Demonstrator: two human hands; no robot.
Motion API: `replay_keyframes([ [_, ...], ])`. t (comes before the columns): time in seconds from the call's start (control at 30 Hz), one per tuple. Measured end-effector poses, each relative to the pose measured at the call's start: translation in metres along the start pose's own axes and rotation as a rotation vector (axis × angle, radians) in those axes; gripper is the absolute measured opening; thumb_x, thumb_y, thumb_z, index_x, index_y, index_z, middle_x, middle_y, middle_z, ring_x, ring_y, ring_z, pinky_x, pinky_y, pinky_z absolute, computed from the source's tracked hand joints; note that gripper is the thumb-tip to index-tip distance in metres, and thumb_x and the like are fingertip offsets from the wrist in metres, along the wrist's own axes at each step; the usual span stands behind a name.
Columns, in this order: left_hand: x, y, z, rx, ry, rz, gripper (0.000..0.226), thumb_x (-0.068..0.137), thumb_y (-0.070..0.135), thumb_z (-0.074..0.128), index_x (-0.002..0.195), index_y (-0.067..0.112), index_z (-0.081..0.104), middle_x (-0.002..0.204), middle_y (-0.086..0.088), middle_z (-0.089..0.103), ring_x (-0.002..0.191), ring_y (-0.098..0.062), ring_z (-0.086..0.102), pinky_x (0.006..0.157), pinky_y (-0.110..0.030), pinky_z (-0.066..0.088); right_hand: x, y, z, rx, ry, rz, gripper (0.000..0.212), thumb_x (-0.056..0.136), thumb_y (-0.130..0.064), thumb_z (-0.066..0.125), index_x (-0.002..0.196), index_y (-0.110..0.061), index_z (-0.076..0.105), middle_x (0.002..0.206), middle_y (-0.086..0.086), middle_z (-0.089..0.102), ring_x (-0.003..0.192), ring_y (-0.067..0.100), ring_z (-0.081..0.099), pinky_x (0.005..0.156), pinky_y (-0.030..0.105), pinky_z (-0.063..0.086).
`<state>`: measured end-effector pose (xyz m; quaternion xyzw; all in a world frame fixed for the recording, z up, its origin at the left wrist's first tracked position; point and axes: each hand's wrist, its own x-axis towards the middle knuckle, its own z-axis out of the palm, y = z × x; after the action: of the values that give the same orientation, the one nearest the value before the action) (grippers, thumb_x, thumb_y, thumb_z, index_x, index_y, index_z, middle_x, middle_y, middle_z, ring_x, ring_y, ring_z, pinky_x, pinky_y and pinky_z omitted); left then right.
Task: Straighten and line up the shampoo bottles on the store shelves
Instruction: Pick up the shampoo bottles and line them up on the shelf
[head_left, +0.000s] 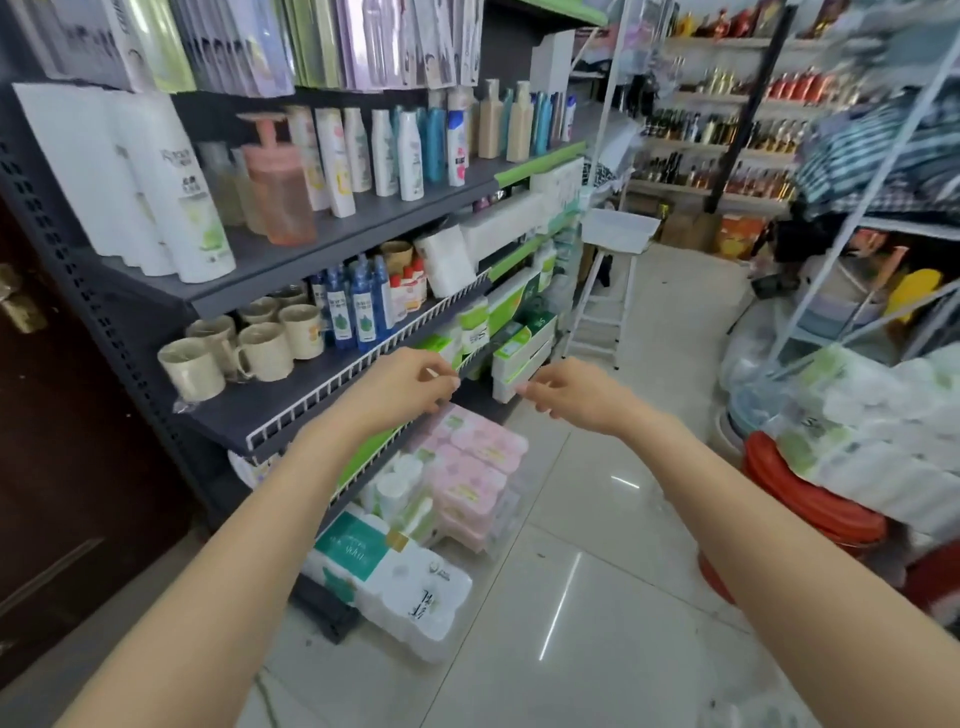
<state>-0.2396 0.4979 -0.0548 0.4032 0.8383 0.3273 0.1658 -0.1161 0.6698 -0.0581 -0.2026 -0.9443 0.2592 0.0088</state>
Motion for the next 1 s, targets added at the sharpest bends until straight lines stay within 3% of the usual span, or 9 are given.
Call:
replay_keyframes([
  [0.17,0.101,0.017,0.019,-0.051,-0.011,0.026,0.012,0.092,0.025,0.051,0.097,0.023,0.062,0.094,0.000,0.070,0.076,-0.009,0.067,0.066,-0.018,0.044,0.070,0.057,-0.034,0.000,0.033,0.004,0.039,0.098,-0.040,0.044,0.104,-0.009,0.067,0.094,0.010,0.069,0.087,0.024,0.063,0.080,0.034,0.049],
  [0.27,0.171,0.022,0.027,-0.036,-0.019,0.055,0.013,0.091,0.026,0.052,0.098,0.021,0.063,0.095,-0.003,0.070,0.077,-0.012,0.068,0.071,-0.022,0.048,0.121,0.088,-0.057,0.008,0.053,0.014,0.031,0.098,-0.040,0.045,0.095,-0.015,0.063,0.086,0.002,0.063,0.085,0.020,0.057,0.076,0.030,0.044],
  [0.4,0.268,0.030,0.029,-0.019,-0.011,0.094,0.010,0.090,0.026,0.054,0.096,0.023,0.062,0.096,-0.005,0.070,0.081,-0.017,0.067,0.083,-0.032,0.051,0.196,0.127,-0.091,-0.002,0.084,0.020,0.038,0.098,-0.039,0.044,0.113,-0.011,0.065,0.107,0.007,0.066,0.090,0.016,0.056,0.082,0.031,0.046],
  [0.47,0.313,0.037,0.028,-0.007,-0.015,0.113,0.009,0.090,0.026,0.054,0.094,0.024,0.061,0.094,-0.004,0.070,0.080,-0.015,0.067,0.083,-0.031,0.050,0.232,0.146,-0.109,-0.008,0.095,0.032,0.039,0.098,-0.040,0.045,0.112,-0.010,0.065,0.109,0.008,0.066,0.089,0.015,0.055,0.081,0.030,0.045],
  [0.7,0.454,0.057,0.035,-0.001,-0.044,0.122,0.011,0.090,0.027,0.053,0.095,0.025,0.062,0.091,0.003,0.070,0.077,-0.009,0.067,0.062,-0.023,0.046,0.342,0.213,-0.163,0.021,0.105,0.075,0.034,0.095,-0.045,0.048,0.102,-0.017,0.065,0.086,-0.002,0.057,0.082,0.015,0.055,0.074,0.026,0.039],
  [0.8,0.516,0.065,0.045,-0.007,-0.041,0.112,0.011,0.089,0.027,0.054,0.095,0.023,0.063,0.089,0.003,0.070,0.075,-0.009,0.067,0.065,-0.023,0.045,0.387,0.249,-0.184,0.041,0.110,0.079,0.038,0.095,-0.045,0.047,0.111,-0.015,0.066,0.086,-0.001,0.057,0.082,0.014,0.053,0.073,0.024,0.038],
  [0.93,0.607,0.084,0.069,0.049,-0.056,0.091,0.013,0.090,0.030,0.055,0.098,0.024,0.063,0.094,-0.001,0.070,0.082,-0.013,0.066,0.071,-0.027,0.047,0.450,0.310,-0.220,0.051,0.107,0.072,0.041,0.095,-0.046,0.047,0.112,-0.014,0.065,0.078,-0.001,0.063,0.065,0.007,0.055,0.057,0.021,0.040],
  [1.0,0.653,0.099,0.080,0.060,-0.052,0.086,0.012,0.090,0.032,0.055,0.097,0.025,0.062,0.097,-0.003,0.069,0.085,-0.015,0.066,0.074,-0.029,0.048,0.481,0.346,-0.241,0.061,0.099,0.066,0.040,0.095,-0.047,0.047,0.111,-0.015,0.066,0.088,0.004,0.067,0.075,0.012,0.061,0.064,0.023,0.043],
])
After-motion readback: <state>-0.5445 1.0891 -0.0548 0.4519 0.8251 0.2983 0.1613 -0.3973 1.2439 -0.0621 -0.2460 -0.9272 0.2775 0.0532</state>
